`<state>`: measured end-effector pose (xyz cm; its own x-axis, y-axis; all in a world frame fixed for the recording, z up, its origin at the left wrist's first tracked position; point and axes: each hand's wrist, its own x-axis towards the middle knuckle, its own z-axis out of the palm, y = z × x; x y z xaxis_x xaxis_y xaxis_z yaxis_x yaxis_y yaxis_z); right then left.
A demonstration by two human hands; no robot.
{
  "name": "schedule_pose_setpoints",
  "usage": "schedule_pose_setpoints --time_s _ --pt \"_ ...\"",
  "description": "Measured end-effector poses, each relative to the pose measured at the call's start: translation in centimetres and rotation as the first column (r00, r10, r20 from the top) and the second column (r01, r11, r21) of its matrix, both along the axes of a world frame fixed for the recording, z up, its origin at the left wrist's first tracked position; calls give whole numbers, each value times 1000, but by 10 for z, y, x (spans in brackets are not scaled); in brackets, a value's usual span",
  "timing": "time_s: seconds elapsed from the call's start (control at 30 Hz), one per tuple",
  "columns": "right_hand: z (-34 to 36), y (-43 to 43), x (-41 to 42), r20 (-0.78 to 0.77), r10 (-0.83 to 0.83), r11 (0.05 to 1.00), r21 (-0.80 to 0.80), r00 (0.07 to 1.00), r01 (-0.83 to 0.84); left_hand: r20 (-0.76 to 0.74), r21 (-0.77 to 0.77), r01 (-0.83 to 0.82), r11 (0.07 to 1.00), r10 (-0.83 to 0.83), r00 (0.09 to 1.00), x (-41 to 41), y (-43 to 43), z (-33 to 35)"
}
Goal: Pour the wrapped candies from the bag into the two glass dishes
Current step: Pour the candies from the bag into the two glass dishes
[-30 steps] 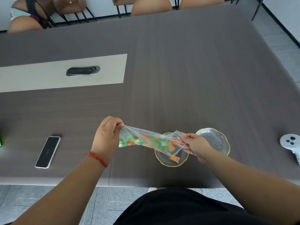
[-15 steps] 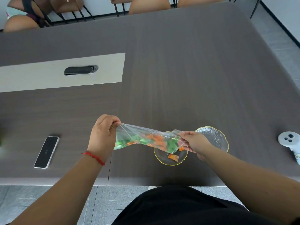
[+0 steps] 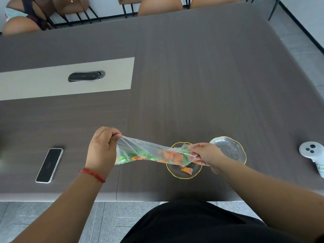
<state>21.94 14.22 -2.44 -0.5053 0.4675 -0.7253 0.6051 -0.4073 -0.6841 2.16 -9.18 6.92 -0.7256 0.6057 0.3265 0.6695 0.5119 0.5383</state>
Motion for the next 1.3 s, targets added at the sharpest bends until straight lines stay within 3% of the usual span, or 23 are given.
schedule_pose_setpoints --time_s 0.5,0.9,1.3 --pt "19 -6 -8 -25 96 993 -64 995 -97 -78 70 -60 996 66 995 -15 -8 9" --pt "31 -9 -15 -22 146 988 -39 989 -147 50 20 -133 991 132 990 -24 -22 -13" --pt "59 -7 -32 -78 193 977 -75 978 -199 147 -24 -308 951 308 940 -33 -40 -25"
